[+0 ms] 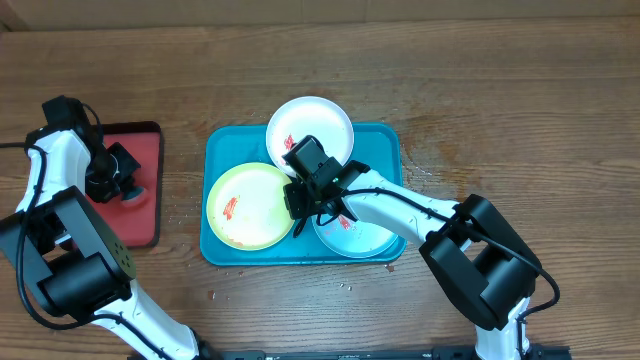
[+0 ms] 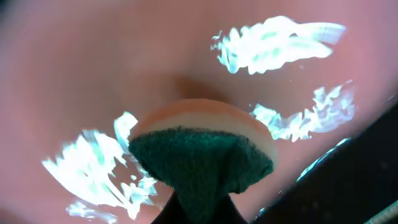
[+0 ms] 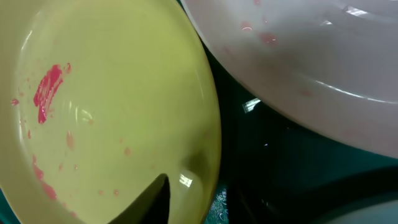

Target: Clean dirty plates on tray and stack at the side

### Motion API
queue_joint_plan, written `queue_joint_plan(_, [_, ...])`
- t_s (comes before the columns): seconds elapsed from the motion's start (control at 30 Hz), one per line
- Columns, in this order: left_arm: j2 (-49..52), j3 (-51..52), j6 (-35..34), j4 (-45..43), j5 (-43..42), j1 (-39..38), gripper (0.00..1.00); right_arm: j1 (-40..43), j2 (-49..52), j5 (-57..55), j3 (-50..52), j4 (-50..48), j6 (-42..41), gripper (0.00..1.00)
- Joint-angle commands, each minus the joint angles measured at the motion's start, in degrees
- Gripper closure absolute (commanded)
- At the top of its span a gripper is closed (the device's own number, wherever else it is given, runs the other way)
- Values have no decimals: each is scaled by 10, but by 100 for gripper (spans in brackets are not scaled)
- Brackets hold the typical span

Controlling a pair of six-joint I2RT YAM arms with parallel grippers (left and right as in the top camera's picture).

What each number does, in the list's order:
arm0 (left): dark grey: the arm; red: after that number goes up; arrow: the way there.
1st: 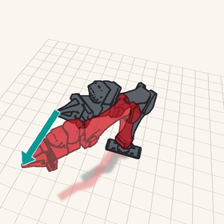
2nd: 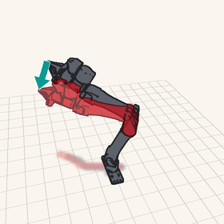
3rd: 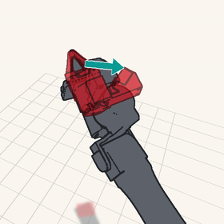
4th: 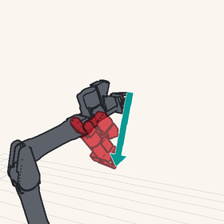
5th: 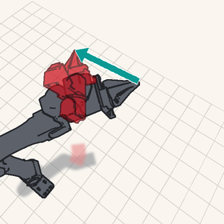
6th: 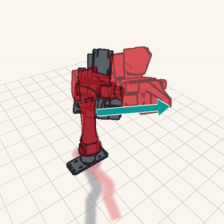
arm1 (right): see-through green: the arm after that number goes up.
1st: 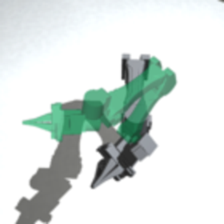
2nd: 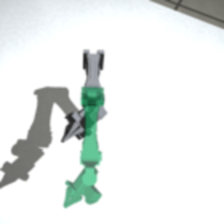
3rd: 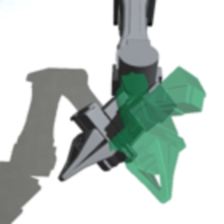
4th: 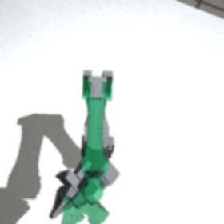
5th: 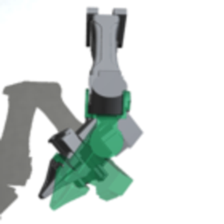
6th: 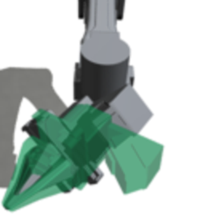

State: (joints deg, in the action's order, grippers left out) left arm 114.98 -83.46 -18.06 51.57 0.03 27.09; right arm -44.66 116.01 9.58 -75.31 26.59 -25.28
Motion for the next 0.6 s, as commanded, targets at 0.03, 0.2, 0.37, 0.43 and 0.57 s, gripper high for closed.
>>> queue_joint_plan(0.03, [-39,-15,2,8,-11,3,96,-1,17,-6,2,-6,2,75])
queue_joint_plan(0.2, [-57,-15,2,16,-11,3,96,-1,22,-6,1,-8,1,82])
queue_joint_plan(0.37, [-52,10,0,-1,5,-1,96,-1,22,-12,-9,-8,2,87])
queue_joint_plan(0.43, [-51,17,1,-1,0,-1,96,-1,22,-13,-11,-6,2,89])
queue_joint_plan(0.57, [-66,-2,2,39,2,0,96,-1,22,-28,-13,6,2,89])
